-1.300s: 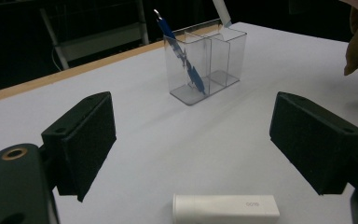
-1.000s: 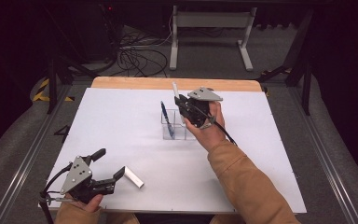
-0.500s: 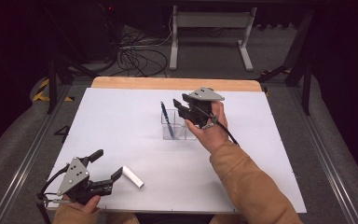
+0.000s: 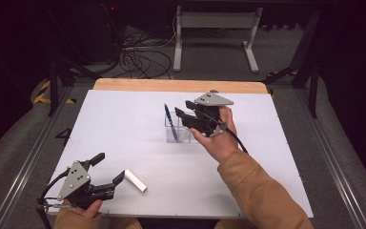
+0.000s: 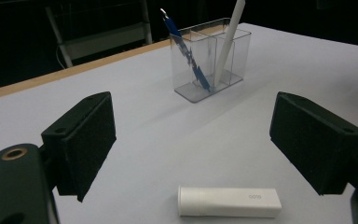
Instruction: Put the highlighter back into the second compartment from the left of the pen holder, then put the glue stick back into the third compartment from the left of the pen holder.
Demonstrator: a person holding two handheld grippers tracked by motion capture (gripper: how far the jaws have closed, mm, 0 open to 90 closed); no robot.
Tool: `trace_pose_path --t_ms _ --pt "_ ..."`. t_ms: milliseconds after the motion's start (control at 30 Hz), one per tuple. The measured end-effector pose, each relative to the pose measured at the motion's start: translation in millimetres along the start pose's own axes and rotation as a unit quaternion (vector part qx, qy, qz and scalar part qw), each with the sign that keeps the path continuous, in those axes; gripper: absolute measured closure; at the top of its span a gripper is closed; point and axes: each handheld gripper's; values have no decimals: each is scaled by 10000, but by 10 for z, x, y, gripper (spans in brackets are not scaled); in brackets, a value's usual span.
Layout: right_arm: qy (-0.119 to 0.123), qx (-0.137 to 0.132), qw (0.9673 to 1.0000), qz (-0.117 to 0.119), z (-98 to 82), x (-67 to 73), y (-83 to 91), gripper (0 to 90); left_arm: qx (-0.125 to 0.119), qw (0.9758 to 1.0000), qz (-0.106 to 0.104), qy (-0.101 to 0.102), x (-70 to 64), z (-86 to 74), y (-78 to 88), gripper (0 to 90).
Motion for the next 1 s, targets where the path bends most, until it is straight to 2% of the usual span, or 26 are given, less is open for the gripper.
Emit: trace_pose_path --t_ms 333,700,867,1000 --pt "38 213 9995 208 2 112 79 531 -20 10000 16 -33 6 5 4 151" --pt "17 310 9991 301 2 169 90 525 -17 10000 27 -37 3 7 6 151" --pt "-112 448 9977 501 16 229 89 510 -22 10000 38 -28 6 5 13 151" --pt "-310 694 9941 778 22 283 74 490 -9 10000 51 -5 5 -4 27 151"
Point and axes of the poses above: each handheld gripper's, and its own axes: y roughly backward along the jaws, z roughly out of its top, x roughly to its left, and after that the axes turned 7 degrees about z, right-handed
